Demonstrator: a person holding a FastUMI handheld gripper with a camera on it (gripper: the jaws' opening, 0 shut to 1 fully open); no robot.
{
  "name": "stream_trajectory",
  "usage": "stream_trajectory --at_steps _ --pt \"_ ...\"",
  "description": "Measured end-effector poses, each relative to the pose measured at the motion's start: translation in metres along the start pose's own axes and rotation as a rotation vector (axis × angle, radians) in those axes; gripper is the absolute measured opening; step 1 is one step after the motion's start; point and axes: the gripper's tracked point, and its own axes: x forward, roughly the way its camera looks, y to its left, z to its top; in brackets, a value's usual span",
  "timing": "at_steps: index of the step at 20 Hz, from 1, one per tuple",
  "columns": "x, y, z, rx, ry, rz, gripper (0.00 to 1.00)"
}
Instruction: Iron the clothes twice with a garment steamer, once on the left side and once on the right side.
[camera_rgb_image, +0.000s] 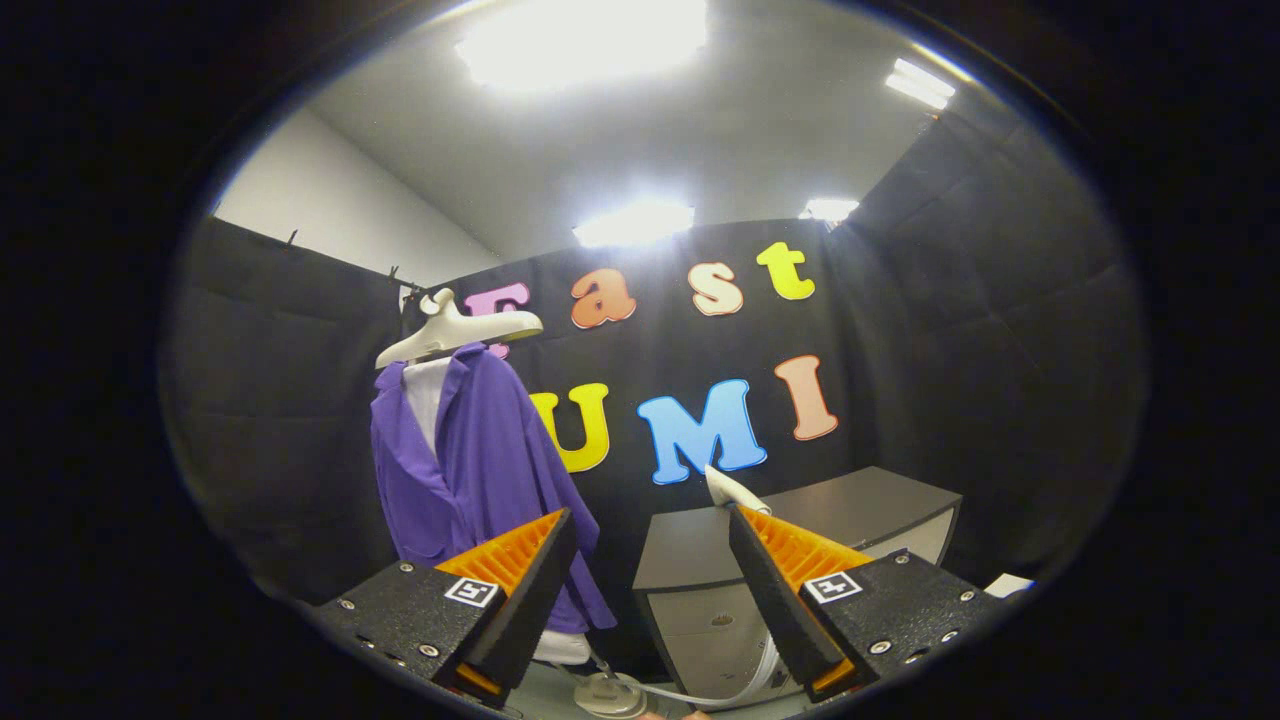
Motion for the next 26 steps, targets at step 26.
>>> stream_trajectory --at_steps 26 --pt "0.341 -0.166 -0.093 0.295 0.402 0.057 0.95"
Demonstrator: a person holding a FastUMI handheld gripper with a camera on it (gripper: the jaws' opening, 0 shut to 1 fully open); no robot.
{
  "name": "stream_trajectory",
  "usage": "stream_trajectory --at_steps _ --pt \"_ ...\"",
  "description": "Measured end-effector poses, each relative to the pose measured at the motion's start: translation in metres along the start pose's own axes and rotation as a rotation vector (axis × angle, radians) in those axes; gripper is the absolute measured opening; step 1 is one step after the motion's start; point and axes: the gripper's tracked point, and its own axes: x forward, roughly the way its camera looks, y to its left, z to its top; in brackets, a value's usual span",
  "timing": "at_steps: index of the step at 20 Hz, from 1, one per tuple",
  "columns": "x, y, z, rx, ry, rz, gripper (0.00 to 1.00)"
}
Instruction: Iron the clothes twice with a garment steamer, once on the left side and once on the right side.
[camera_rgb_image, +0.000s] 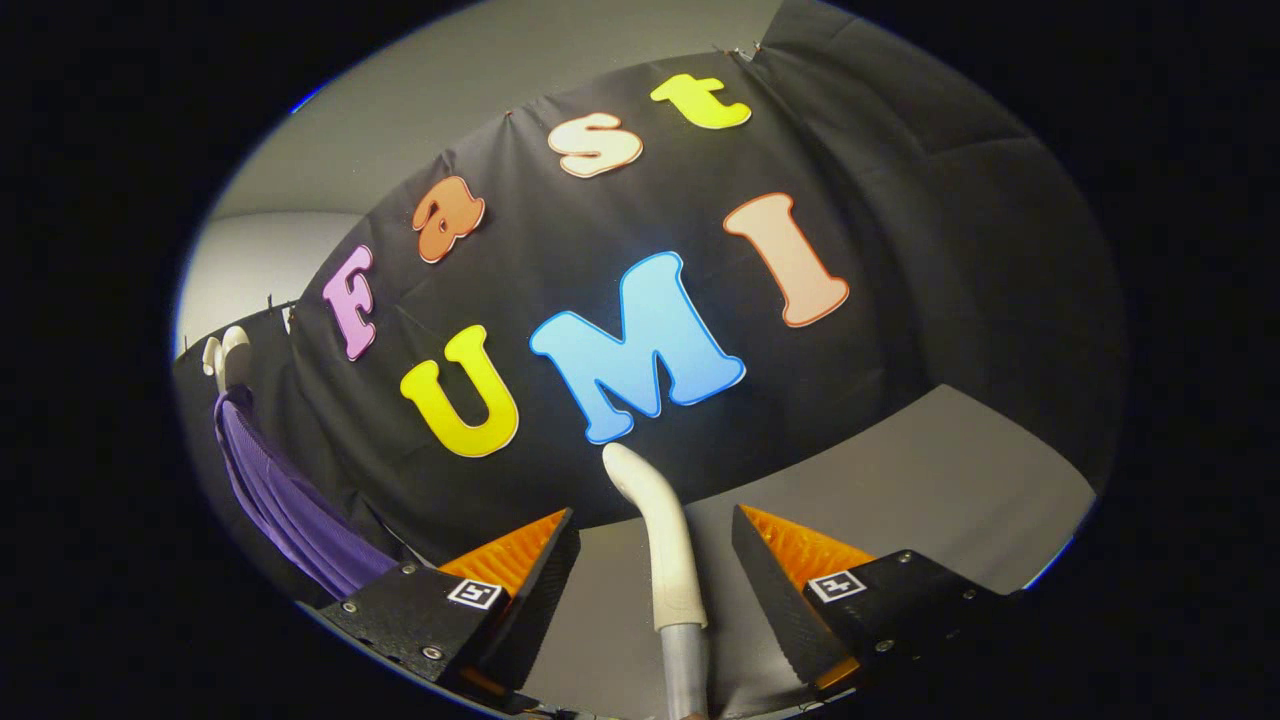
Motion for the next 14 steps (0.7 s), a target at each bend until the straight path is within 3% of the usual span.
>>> stream_trajectory --at_steps 7,14 --pt "0.058 -0.027 -0.035 -0.007 0.192 0.009 0.95" --pt "0.081 -0.028 -0.075 0.084 0.389 0.095 0.95"
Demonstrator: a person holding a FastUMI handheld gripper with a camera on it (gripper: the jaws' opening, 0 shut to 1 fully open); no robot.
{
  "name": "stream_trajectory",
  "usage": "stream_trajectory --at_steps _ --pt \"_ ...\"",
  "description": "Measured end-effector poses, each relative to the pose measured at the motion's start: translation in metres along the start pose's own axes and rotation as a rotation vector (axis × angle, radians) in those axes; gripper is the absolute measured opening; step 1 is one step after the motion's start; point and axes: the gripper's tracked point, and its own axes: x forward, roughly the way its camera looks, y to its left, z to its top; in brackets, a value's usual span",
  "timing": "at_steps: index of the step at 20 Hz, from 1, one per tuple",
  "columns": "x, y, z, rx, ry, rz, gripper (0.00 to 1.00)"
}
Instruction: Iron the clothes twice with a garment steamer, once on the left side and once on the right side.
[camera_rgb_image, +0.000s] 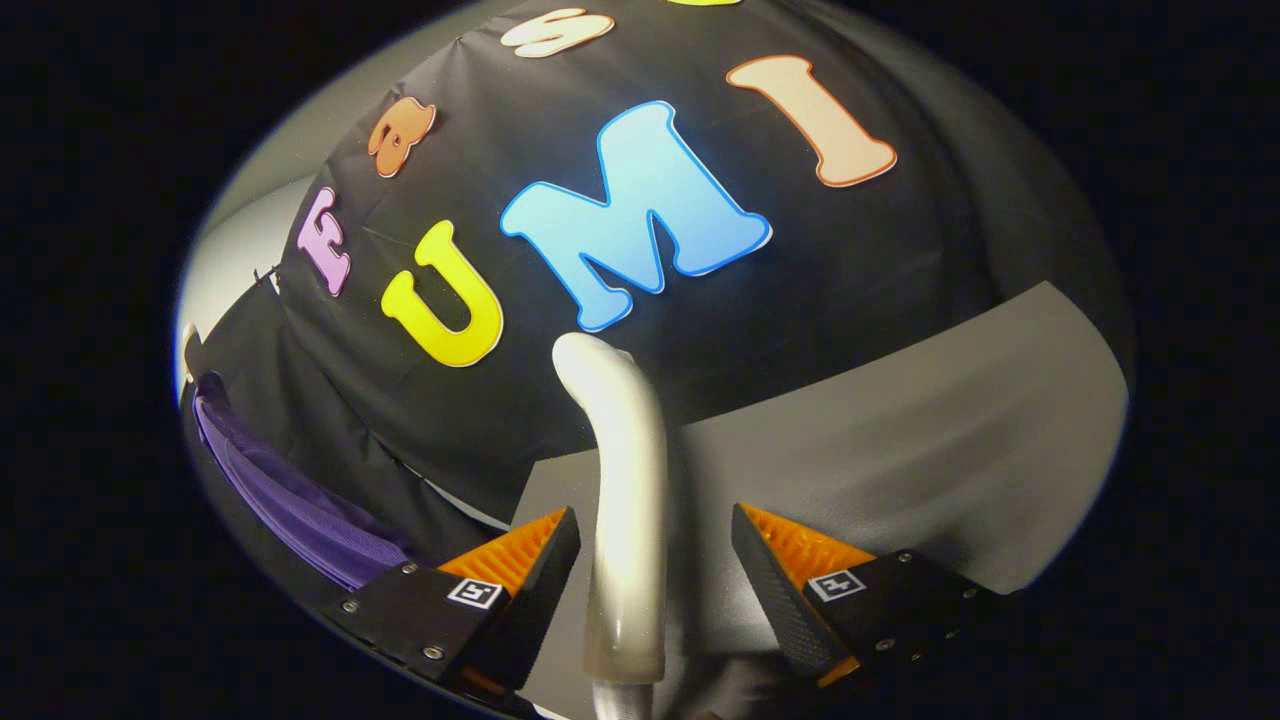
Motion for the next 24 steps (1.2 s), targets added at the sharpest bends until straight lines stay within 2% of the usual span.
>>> stream_trajectory --at_steps 3,9,10,11,12,16,20,24 --pt "0.008 0.002 -0.007 0.062 0.053 0.045 0.93" --pt "0.017 0.014 -0.016 0.171 0.147 0.13 0.79" --pt "0.019 0.016 -0.019 0.185 0.162 0.139 0.71" --pt "0.02 0.017 -0.021 0.199 0.178 0.147 0.67" --pt "0.021 0.014 -0.022 0.21 0.185 0.14 0.56" --pt "0.02 0.013 -0.024 0.282 0.216 0.162 0.4" --pt "0.021 0.013 -0.025 0.313 0.232 0.19 0.35" --pt "0.019 0.013 -0.024 0.329 0.221 0.188 0.35"
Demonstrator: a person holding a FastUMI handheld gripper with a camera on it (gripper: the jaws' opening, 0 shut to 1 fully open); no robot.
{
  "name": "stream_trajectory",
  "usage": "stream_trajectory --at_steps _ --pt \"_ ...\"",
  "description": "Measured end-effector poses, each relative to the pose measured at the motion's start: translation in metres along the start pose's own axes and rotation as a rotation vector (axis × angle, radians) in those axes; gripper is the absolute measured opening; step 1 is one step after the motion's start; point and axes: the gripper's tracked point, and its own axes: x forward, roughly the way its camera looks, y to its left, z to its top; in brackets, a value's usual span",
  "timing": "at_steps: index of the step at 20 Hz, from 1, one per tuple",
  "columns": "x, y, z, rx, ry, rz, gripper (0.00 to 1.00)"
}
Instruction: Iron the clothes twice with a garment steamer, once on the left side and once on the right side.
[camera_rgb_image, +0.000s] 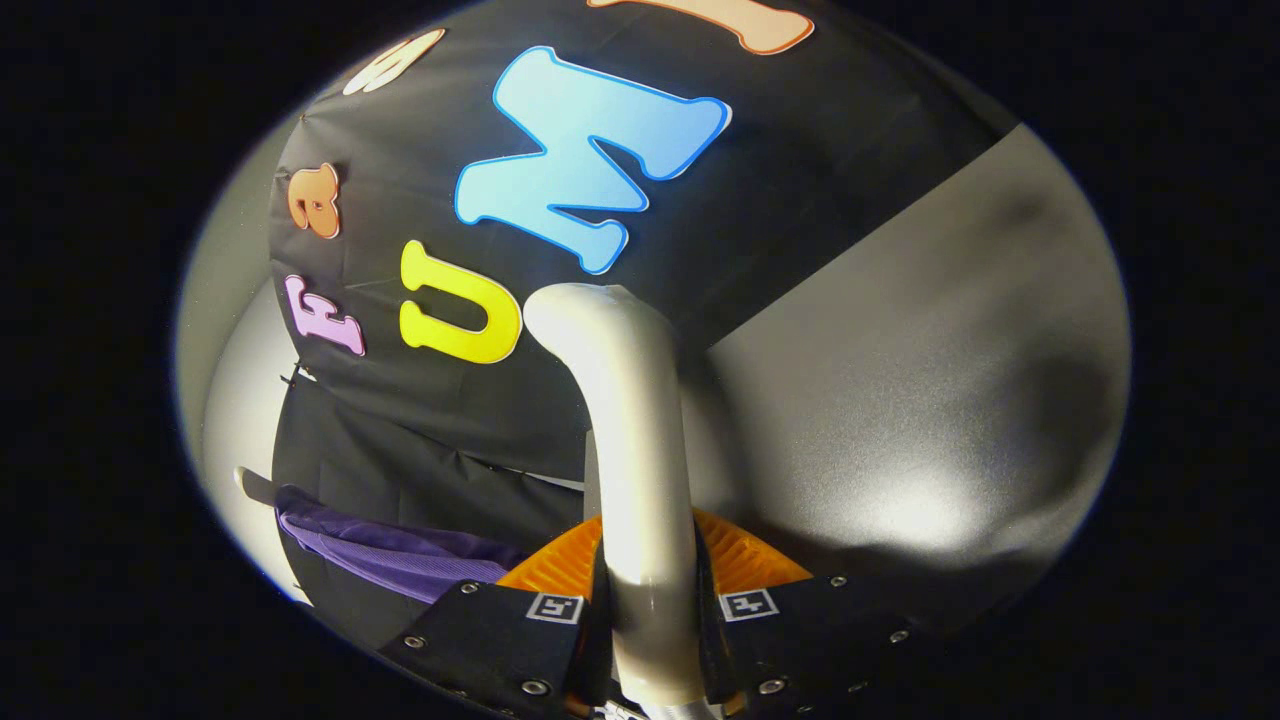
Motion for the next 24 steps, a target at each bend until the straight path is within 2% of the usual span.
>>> stream_trajectory --at_steps 9,13,17,24 --pt "-0.039 0.026 0.002 -0.058 -0.144 -0.028 0.35" --pt "-0.062 0.052 -0.019 -0.034 -0.147 0.026 0.34" --pt "-0.082 0.065 -0.036 -0.076 -0.214 0.013 0.34" --pt "-0.116 0.108 -0.093 -0.16 -0.315 -0.03 0.35"
